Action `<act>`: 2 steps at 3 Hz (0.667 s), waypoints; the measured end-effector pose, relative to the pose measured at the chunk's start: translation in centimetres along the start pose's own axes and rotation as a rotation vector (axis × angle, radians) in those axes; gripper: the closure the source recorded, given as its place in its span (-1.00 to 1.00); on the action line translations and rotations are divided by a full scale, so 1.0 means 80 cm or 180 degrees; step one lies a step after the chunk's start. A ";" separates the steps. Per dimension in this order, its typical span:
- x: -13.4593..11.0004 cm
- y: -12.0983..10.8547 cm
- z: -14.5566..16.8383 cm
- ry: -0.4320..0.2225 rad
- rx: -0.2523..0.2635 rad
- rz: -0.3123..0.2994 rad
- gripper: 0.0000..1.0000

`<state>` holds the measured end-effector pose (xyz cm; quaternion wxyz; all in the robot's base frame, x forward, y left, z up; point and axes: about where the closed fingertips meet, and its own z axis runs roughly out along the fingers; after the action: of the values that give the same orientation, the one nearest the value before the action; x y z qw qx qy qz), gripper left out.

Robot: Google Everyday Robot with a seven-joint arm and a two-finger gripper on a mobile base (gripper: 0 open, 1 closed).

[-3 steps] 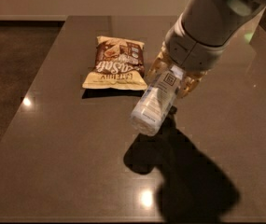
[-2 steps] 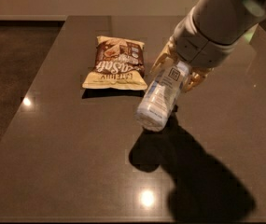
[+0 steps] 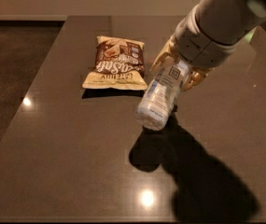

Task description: Place blue plastic bottle upright

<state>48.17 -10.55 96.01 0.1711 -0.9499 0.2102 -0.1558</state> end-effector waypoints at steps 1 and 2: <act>0.004 -0.001 -0.004 0.0188 0.0099 -0.0217 1.00; 0.013 -0.011 -0.008 0.0465 0.0303 -0.0630 1.00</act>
Offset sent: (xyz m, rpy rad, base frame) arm 0.0213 0.0046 0.0198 -0.0733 -0.4057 0.2839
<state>49.09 -10.44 97.17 0.1840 -0.9429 0.1197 -0.2506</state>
